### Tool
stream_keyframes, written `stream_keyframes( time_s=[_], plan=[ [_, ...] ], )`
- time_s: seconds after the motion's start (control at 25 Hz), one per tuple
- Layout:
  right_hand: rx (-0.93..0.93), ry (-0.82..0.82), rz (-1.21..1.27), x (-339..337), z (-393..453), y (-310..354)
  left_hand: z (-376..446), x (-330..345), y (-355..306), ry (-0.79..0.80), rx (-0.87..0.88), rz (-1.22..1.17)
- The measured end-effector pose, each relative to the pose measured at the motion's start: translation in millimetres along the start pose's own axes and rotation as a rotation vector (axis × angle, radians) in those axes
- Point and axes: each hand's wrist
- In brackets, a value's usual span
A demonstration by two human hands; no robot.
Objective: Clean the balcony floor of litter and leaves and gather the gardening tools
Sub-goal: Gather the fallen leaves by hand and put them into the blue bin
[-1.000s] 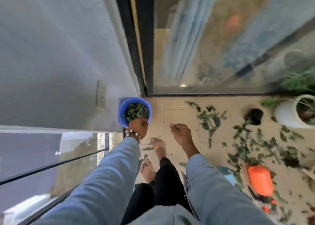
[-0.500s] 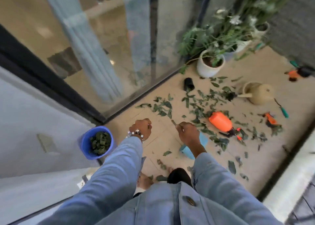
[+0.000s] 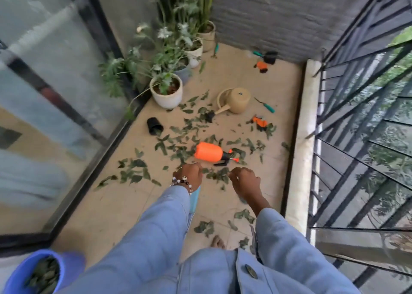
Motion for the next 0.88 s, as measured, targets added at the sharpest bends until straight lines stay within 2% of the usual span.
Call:
stream_keyframes(
  time_s=[0.16,0.32,0.48,0.64,0.76,0.88],
  plan=[
    [0.051,-0.078,0.056,-48.4,41.1,-70.8,51.5,6.3,-89.2,0.011,0.131,0.033],
    [0.098,-0.127,0.135,-74.8,68.0,-111.1,87.0,5.3,-139.5,0.028,0.199,0.055],
    [0.17,-0.148,0.2,-90.9,94.1,-139.9,132.3,2.7,-173.3,0.041,0.224,0.134],
    [0.248,-0.136,0.185,-120.2,132.1,-169.1,187.8,-5.7,-214.8,0.131,0.226,0.174],
    [0.292,-0.136,0.181,-157.3,180.2,-188.8,240.7,-30.4,-254.7,0.14,0.232,0.251],
    [0.279,-0.168,0.16,-196.8,237.0,-198.8,302.1,-51.6,-282.6,0.175,0.192,0.201]
  ],
)
Point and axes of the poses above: each hand's wrist, its own z-axis towards the middle knuckle, its own x-axis out of the palm, y = z × x, and after that the axes turned 3 degrees about y, right-handed
